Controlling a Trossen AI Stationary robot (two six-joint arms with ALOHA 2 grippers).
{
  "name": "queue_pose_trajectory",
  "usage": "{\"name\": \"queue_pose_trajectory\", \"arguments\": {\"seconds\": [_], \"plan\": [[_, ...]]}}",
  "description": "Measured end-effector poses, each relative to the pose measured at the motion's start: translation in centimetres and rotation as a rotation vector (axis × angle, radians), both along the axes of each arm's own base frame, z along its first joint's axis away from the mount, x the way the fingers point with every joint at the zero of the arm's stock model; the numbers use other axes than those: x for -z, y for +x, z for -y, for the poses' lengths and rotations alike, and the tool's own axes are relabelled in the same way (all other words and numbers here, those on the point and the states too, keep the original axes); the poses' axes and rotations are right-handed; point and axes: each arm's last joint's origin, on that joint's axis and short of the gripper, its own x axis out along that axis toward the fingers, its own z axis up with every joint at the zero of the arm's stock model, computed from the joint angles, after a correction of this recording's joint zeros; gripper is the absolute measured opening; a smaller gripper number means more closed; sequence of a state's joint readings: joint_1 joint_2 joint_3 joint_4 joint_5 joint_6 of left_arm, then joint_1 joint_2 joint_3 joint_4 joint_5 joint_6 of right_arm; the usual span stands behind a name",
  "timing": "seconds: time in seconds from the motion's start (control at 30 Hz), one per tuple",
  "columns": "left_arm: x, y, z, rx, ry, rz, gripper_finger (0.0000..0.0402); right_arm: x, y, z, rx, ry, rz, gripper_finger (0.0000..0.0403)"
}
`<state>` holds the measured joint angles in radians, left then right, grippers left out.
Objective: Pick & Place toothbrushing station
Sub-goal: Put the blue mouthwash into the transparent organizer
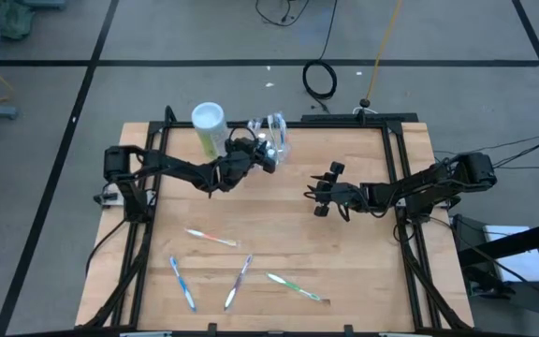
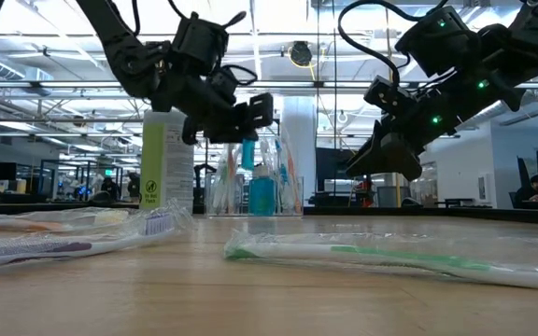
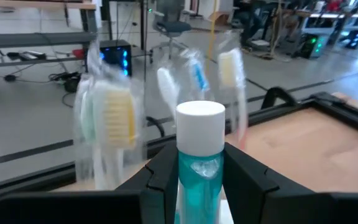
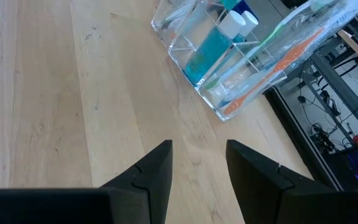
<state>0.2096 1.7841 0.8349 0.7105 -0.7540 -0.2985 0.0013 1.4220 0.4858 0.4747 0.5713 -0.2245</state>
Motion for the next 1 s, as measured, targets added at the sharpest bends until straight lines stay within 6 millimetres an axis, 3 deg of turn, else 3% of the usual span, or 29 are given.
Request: {"name": "queue_pose_trajectory", "arguments": {"seconds": [0.23, 1.0], "plan": [[1.1, 0.0, -0.5, -0.04, -0.002, -0.035, 0.0102, -0.1, 0.1, 0.0, 0.0, 0.0, 0.016, 0.0142], [0.6, 0.1, -1.0, -0.034, -0.038, 0.075, 0.0102, -0.2, 0.1, 0.0, 0.0, 0.0, 0.026, 0.0142]]}}
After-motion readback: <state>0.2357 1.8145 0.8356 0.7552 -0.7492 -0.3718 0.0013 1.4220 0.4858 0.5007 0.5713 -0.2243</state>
